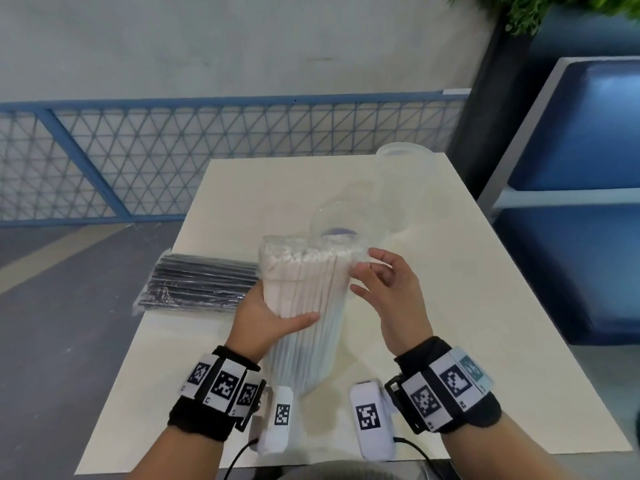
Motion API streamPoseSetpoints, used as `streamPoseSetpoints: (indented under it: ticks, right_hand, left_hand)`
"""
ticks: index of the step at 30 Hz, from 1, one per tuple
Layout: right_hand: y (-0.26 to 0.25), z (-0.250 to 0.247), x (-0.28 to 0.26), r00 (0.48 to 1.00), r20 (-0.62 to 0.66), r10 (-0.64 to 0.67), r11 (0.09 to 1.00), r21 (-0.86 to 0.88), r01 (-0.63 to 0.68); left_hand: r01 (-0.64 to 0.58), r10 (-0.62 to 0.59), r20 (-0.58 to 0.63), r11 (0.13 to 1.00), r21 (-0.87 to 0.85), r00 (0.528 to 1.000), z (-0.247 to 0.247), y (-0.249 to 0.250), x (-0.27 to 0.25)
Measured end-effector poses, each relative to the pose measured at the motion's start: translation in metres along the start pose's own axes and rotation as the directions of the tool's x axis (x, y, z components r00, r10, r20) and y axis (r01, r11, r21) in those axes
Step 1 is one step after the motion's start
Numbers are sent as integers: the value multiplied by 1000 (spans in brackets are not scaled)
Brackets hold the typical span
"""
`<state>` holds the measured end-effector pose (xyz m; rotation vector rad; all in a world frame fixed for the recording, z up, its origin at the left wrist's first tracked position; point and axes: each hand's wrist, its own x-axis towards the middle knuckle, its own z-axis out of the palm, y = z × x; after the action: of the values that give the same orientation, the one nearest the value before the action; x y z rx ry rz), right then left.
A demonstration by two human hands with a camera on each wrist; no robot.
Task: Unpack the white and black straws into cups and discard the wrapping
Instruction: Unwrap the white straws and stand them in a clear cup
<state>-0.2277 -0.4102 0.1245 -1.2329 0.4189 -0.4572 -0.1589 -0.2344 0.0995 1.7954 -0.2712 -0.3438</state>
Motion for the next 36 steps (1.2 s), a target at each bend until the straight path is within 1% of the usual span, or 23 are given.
streamPoseSetpoints:
  ticks: [2,4,7,11,14,16,18,20,23,25,28,31,33,36]
  right_hand:
    - [-1,7,0,1000,5,25,1000,11,-25]
    - [0,12,1,1000,12,19,999,-47,-18]
    - [1,21,-1,1000,-21,-23,990,-142,20]
    - [-1,28,-4,998,-42,-57,982,-181,49]
    - [-4,32,-6,994,-42,-98,969,-230,86]
    - [-4,34,-9,993,-52,-103,972,-218,89]
    - [-1,35,-10,992,-80,-97,983,-165,83]
    - [3,34,-8,994,-95,-47,990,-136,34]
    - [9,35,-5,997,-20,73,976,-203,-76]
    - [11,37,-3,997,-6,81,965,-249,-80]
    - [11,40,-1,997,22,80,961,-266,-71]
    - [9,42,-1,993,45,113,950,-298,-95]
    - [3,44,-1,988,75,132,950,-295,-104]
    - [-8,47,-2,986,114,124,963,-255,-92]
  left_hand:
    - [7,-7,17,1000,1,1000,-7,1,3]
    - [17,-18,33,1000,13,999,-11,1,5]
    - [27,-27,38,999,20,999,-18,-3,8]
    - [52,-52,24,999,16,998,-26,-7,13]
    - [63,-64,41,998,24,997,-29,-7,18]
    - [72,-73,46,997,22,996,-30,-8,19]
    - [83,-83,53,997,10,995,-32,-8,20]
    - [98,-97,65,995,-22,993,-33,-8,22]
    - [101,-99,69,995,-26,993,-34,-9,25]
    - [97,-96,59,995,-16,994,-34,-11,27]
    - [95,-94,44,996,-2,995,-32,-12,28]
    - [110,-109,15,994,-17,994,-33,-14,30]
    - [123,-123,-3,992,-29,992,-33,-15,31]
    - [109,-109,-2,993,-33,994,-32,-13,32]
